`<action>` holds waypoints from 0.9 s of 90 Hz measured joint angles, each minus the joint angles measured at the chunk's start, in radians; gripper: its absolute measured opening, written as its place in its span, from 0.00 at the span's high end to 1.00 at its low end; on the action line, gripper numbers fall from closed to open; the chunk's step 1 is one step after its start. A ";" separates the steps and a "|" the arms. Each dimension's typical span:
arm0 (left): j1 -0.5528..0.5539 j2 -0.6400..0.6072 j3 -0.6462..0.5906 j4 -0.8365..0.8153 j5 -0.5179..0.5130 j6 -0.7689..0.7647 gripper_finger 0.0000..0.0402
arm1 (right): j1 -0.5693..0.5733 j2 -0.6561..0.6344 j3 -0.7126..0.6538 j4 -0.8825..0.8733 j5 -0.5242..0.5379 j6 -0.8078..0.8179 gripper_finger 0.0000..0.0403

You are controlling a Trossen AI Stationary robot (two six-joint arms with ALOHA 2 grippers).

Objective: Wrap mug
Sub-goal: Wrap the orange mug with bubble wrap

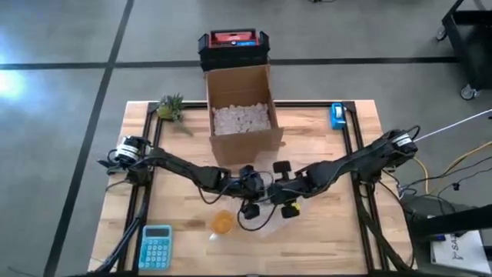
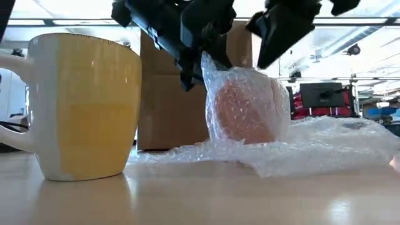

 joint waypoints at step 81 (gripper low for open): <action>-0.005 -0.184 0.044 -0.225 -0.053 -0.013 1.00 | -0.015 0.076 -0.269 0.500 -0.028 0.014 0.99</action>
